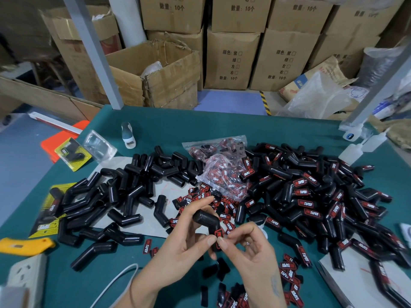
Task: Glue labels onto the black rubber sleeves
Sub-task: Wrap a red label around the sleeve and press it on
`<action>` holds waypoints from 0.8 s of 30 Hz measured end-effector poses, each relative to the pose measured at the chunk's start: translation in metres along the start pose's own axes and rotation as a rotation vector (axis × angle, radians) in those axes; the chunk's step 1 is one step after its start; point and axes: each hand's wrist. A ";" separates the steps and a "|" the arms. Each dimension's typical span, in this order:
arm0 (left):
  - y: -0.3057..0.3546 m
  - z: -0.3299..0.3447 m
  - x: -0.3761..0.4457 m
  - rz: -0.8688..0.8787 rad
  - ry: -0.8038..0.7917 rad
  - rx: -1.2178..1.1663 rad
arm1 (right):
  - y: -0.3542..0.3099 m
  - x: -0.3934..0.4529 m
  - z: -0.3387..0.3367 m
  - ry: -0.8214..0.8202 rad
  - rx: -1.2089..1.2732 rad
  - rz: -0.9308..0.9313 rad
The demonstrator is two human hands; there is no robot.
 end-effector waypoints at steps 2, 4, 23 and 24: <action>-0.001 0.000 0.000 0.001 0.002 0.000 | 0.001 0.000 0.000 0.000 -0.002 -0.002; -0.002 0.000 0.000 0.001 0.008 -0.006 | 0.001 0.000 0.000 0.000 0.001 -0.005; -0.004 0.016 0.007 0.022 0.227 -0.403 | 0.001 -0.002 0.006 0.069 -0.031 0.028; -0.003 0.017 0.006 0.014 0.223 -0.460 | 0.001 -0.002 0.008 0.071 -0.043 0.030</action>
Point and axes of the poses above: each hand's wrist, its own x-axis towards the middle knuckle, its own z-axis out of the palm, y = z × x, and after that the axes turned 10 degrees about -z, right-handed
